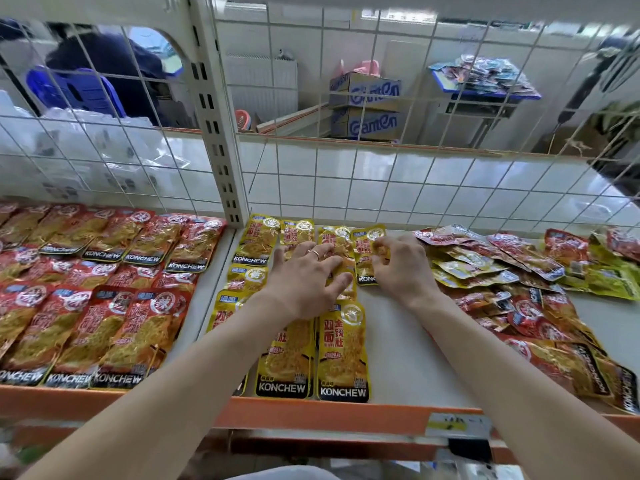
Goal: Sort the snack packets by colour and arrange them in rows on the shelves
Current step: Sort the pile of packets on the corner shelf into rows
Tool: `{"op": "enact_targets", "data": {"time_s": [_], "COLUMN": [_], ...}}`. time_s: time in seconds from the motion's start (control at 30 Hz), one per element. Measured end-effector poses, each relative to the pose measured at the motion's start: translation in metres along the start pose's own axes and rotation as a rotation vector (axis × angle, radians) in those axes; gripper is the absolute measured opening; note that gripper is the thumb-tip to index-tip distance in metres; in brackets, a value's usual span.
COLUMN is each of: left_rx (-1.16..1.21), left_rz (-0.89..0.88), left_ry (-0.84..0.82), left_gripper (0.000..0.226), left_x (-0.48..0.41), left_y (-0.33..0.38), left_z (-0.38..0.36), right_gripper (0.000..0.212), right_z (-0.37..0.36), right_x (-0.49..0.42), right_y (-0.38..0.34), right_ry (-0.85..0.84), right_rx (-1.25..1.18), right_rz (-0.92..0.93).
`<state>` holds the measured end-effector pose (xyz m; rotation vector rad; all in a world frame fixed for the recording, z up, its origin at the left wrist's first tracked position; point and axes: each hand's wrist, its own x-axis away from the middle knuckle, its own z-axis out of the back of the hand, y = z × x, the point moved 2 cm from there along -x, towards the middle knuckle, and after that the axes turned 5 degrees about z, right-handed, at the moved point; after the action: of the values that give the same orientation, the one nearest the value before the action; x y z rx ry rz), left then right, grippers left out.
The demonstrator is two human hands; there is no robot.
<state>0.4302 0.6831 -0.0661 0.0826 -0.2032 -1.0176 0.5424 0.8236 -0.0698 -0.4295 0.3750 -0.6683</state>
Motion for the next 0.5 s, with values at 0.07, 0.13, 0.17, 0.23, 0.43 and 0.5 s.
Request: {"op": "enact_targets", "data": {"time_s": [0.07,0.13,0.17,0.23,0.43,0.5], "left_rx": [0.007,0.016,0.017,0.016,0.008,-0.022], "left_rz": [0.009,0.013,0.014,0.016,0.011,0.019], "left_ry": [-0.008,-0.015,-0.018,-0.022,-0.044,-0.072], "left_gripper": [0.055,0.055,0.055,0.056,0.060,0.061], "left_x": [-0.001,-0.001,-0.001,-0.001,-0.005,-0.007], "left_y": [0.000,0.000,0.000,0.001,0.002,0.002], "left_z": [0.002,0.003,0.003,0.005,0.005,0.004], "right_gripper": [0.034,0.036,0.036,0.037,0.045,0.047], "right_z": [-0.002,-0.005,-0.006,-0.006,-0.004,-0.005], "right_x": [0.002,0.004,0.005,0.006,0.013,0.014], "right_y": [-0.002,-0.001,-0.002,-0.003,-0.011,-0.011], "right_ry": [-0.014,-0.020,-0.020,-0.024,-0.095,-0.127], "right_rx": [0.025,0.040,0.050,0.073,0.151,0.182], "right_rz": [0.005,-0.006,-0.006,-0.002,0.125,0.137]}}
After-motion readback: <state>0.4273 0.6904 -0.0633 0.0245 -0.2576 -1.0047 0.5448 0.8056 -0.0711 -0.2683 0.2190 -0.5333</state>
